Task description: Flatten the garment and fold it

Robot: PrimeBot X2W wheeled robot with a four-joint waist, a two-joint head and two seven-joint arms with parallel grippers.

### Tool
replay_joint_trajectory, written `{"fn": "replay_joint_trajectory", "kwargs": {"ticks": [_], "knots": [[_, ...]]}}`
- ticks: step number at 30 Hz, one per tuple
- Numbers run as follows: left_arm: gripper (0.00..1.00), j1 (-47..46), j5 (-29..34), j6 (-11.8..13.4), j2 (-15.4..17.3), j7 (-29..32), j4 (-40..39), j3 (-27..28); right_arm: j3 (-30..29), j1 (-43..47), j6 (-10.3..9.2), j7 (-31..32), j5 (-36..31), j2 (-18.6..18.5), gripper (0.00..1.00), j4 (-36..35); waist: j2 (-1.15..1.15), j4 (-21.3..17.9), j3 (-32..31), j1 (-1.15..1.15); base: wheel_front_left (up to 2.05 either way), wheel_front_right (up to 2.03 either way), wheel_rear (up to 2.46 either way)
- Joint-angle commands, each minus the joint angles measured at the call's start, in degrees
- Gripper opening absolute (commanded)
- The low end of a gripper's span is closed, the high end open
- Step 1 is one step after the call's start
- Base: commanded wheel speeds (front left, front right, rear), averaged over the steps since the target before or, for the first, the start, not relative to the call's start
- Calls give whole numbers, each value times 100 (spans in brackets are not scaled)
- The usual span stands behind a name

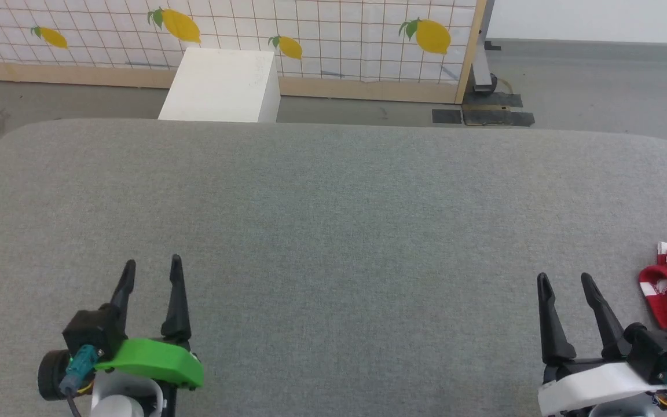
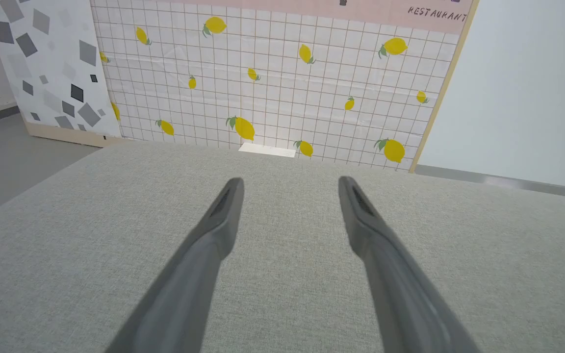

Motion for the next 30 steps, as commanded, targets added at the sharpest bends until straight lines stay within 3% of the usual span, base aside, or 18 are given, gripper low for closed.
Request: {"fn": "replay_joint_trajectory", "kwargs": {"ticks": [1, 13, 14, 30], "knots": [[100, 87, 47, -39, -50, -21, 30, -41, 26, 80, -8, -33, 49, 0, 100, -35, 52, -5, -9, 0, 0, 0, 0], [100, 207, 193, -149, -141, -21, 188, -199, 97, 133, -8, -33, 104, 0, 100, 0, 52, -20, -7, 0, 0, 0, 0], [0, 165, 127, -124, -122, 1, 182, -192, 89, 62, 0, 1, 48, 1, 0, 0, 0, -19, -9, 0, 0, 0, 0], [0, 181, 222, -84, -142, 135, 81, -182, 98, 31, 0, 128, -58, 1, 0, -58, 5, -49, -24, 0, 0, 0, 0]]}}
